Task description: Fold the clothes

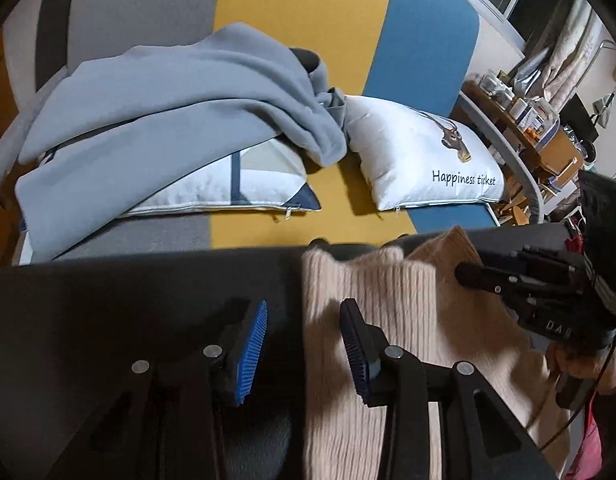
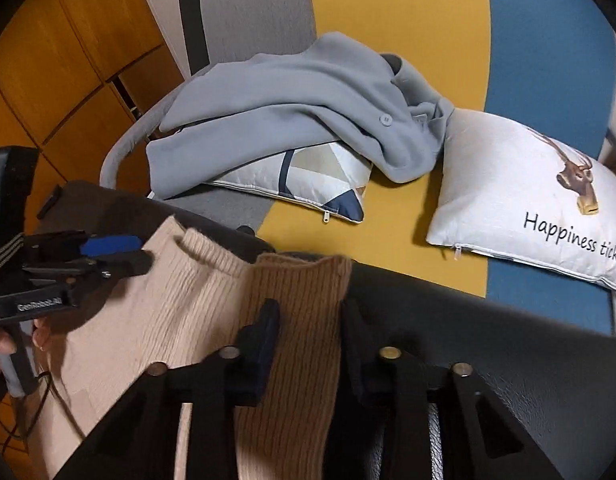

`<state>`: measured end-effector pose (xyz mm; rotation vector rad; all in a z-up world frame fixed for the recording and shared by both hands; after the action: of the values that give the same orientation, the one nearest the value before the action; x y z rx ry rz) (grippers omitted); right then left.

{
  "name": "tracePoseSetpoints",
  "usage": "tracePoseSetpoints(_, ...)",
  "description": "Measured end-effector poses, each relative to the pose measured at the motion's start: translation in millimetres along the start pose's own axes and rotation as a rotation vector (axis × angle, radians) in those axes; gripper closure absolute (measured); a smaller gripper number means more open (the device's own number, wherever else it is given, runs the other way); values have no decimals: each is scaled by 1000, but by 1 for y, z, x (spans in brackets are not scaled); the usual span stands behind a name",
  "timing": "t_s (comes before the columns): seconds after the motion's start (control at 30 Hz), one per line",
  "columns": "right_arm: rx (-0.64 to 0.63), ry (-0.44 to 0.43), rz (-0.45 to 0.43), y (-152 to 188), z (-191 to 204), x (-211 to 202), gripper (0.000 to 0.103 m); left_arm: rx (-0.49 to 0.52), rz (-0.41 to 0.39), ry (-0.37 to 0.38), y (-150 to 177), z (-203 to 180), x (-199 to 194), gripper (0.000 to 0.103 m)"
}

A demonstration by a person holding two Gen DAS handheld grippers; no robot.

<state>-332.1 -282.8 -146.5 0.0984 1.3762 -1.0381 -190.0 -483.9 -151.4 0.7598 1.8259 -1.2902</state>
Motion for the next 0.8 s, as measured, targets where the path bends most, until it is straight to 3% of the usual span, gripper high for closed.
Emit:
tracePoseSetpoints(0.03,-9,-6,-3,2,2,0,89,-2,5,18,-2,-2,1,69)
tracePoseSetpoints(0.13,10,-19,-11,5,2,-2,92,12,19,13,-4,-11,4,96)
tracePoseSetpoints(0.3,86,-82,-35,6,-3,-13,92,-36,-79,84,1,-13,-27,98)
tracePoseSetpoints(0.53,120,-174,-137,13,5,-68,92,-61,-205,149,26,-23,-93,99)
tracePoseSetpoints(0.8,131,-238,-214,73,25,-136,93,-63,-281,195,104,-47,-153,99)
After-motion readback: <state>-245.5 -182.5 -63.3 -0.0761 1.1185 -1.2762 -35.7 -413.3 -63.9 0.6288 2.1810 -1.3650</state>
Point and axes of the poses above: each gripper's, at about its wrist camera, not at the fingertips, and x roughly the way its jaws point, z to its left, y to its underside, the point moved 2 cm from there along x, roughly the way its jaws point, and after that the axes turned 7 degrees about x, right-handed, at the moved point
